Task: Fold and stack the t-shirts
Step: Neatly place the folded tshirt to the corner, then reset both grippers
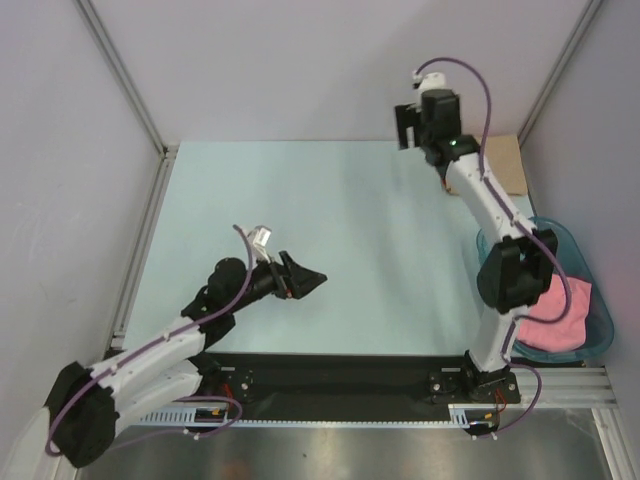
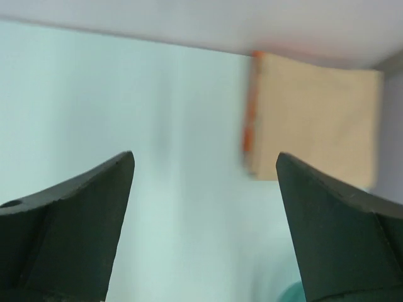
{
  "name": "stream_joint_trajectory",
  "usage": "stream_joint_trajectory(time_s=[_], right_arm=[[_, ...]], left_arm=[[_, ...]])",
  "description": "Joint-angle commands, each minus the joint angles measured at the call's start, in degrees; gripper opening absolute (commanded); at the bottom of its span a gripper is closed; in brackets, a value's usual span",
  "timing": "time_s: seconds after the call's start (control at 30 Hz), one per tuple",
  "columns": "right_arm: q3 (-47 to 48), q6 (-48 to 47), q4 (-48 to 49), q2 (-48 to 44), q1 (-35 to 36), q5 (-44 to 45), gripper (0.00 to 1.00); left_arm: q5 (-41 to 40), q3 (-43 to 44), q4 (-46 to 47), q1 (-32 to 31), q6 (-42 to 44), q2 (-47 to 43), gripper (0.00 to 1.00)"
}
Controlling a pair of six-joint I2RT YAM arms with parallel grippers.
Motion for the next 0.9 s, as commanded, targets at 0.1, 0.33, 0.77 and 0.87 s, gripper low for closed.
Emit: stream_joint_trajectory(time_s=[0.1, 0.33, 0.77, 0.87], right_arm=[[-26.58, 18.72, 0.98, -20.07, 10.29, -8.90, 1.00], [-59.30, 42.10, 13.11, -45.29, 11.19, -26.38, 1.00], [-110.14, 65.93, 20.26, -93.01, 12.07, -38.79, 1.00], [-114.89, 66.48, 13.41, -105.06, 12.07, -42.48, 0.99]], left_arm=[[-8.32, -7.65, -6.32, -0.49, -9.07, -14.41, 1.00], [-7.28, -18.63, -3.68, -0.58, -17.33, -27.95, 1.00], [2.12, -28.13, 6.07, -0.58, -17.70, -31.74, 1.00], [5.81, -29.18, 12.01, -0.58, -17.95, -33.23, 1.00]])
